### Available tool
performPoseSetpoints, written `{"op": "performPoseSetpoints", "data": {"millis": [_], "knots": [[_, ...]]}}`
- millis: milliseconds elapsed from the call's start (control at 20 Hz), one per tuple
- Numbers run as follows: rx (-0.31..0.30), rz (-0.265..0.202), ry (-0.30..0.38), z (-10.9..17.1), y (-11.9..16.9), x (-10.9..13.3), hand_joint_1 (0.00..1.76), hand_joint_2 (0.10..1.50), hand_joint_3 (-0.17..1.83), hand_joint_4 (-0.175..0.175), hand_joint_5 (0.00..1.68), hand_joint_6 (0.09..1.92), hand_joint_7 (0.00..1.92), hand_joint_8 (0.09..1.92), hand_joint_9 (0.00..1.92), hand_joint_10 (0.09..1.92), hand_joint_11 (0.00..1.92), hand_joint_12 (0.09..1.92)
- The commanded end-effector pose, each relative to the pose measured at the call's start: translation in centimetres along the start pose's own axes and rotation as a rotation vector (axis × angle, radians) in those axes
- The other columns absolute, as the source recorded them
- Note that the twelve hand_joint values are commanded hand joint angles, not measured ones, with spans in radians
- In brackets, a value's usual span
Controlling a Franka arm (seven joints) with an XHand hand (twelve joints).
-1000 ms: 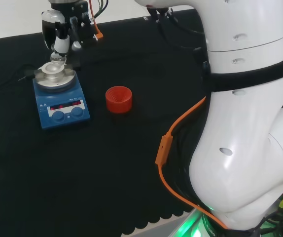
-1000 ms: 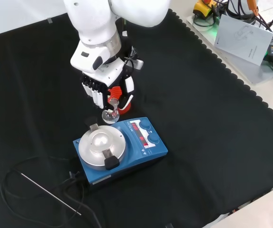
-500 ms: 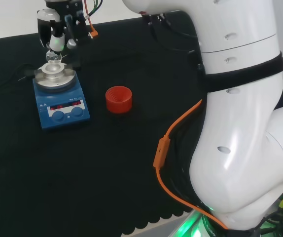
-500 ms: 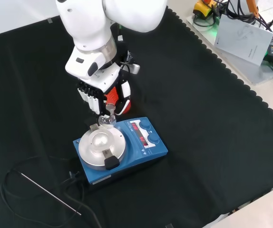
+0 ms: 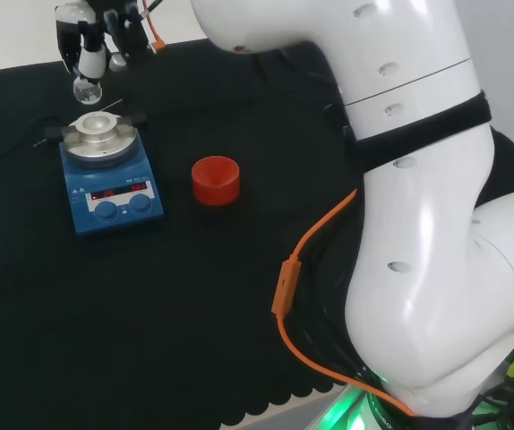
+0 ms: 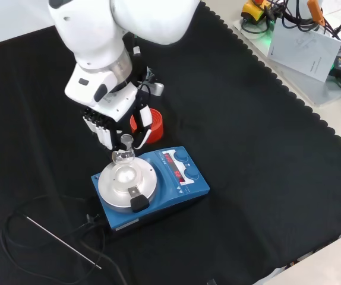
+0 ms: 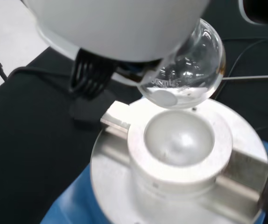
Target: Place the round-bottom flask on the heater.
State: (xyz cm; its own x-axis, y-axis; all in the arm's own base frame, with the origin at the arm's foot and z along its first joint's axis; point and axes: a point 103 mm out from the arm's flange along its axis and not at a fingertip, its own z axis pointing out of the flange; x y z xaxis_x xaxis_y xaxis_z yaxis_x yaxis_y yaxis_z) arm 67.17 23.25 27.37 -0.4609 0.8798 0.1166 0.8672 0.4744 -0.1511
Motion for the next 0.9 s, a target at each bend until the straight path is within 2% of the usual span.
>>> {"op": "performPoseSetpoints", "data": {"millis": [50,450,900], "knots": [[0.095,0.001,0.002,0.3,0.0,-0.6,1.33,0.48,0.97,-0.175,1.28,0.78,1.34,0.76,1.75,0.39,1.53,0.7],[0.132,0.004,0.015,3.2,-0.1,-0.9,1.33,0.48,0.97,-0.175,1.28,0.78,1.34,0.76,1.75,0.39,1.53,0.7],[0.127,0.006,0.008,4.3,-0.8,-0.4,1.33,0.48,0.97,-0.175,1.28,0.78,1.34,0.75,1.75,0.39,1.53,0.7]]}}
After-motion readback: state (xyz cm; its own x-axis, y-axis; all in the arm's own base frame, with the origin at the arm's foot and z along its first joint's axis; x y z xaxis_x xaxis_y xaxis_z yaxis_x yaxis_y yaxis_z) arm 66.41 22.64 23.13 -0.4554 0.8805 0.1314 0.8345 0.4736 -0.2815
